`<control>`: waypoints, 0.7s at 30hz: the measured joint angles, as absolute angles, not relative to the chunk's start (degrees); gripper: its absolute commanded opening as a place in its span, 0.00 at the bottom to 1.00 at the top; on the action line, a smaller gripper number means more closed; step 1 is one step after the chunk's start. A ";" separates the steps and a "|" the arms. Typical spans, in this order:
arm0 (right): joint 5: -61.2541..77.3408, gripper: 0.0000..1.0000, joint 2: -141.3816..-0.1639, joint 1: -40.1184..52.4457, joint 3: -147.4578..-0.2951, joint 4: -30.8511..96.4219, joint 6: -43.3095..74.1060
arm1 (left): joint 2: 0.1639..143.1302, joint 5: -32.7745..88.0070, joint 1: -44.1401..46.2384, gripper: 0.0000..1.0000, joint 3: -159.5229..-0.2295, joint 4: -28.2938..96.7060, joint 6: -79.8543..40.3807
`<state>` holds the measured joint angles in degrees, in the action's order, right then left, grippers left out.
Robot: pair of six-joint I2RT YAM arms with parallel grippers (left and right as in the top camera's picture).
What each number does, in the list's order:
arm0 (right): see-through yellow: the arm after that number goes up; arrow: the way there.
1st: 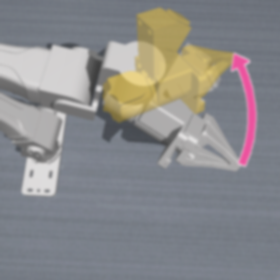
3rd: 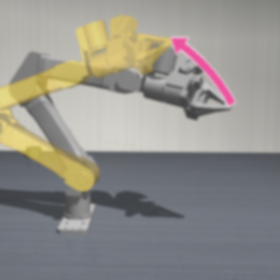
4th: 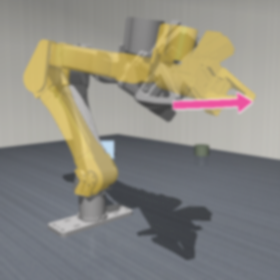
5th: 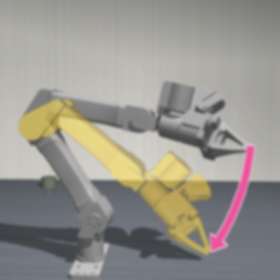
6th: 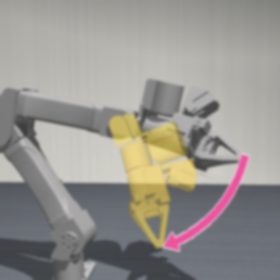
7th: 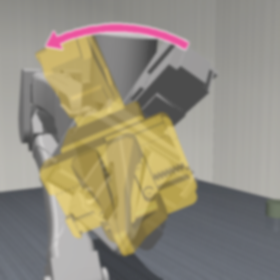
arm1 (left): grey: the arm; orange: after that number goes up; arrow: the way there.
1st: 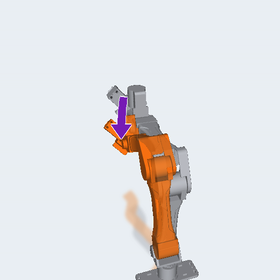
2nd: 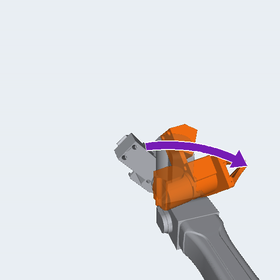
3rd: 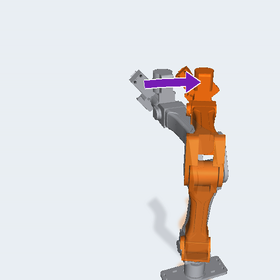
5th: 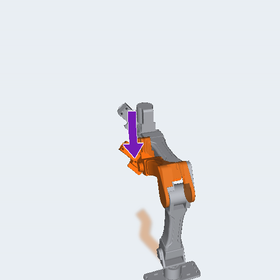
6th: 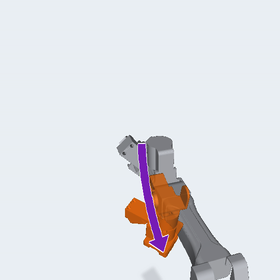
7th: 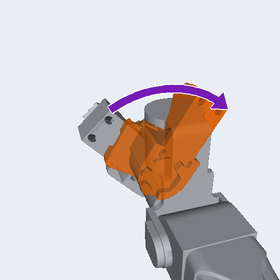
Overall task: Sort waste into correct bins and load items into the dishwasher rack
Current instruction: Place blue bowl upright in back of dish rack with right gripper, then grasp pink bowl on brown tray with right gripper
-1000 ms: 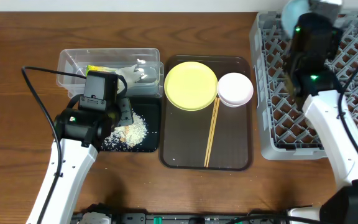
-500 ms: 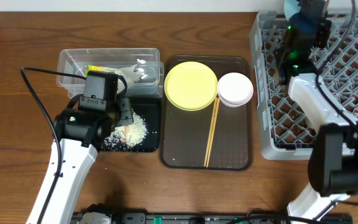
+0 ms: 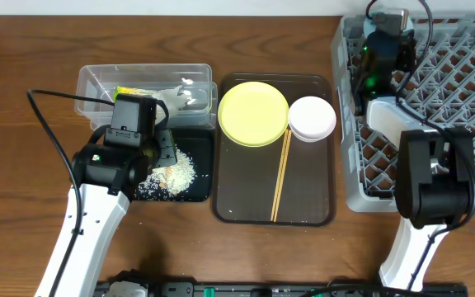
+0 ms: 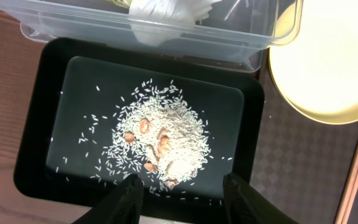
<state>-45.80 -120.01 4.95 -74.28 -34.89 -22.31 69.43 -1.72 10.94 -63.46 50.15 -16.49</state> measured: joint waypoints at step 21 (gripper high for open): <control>-46.04 0.44 -118.63 10.26 -75.31 -9.02 -13.39 | 69.43 -1.72 10.94 0.46 -63.46 50.15 -16.49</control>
<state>-46.04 -118.63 10.26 -75.31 -9.02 -13.39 69.43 -1.72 10.94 -63.46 50.15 -16.49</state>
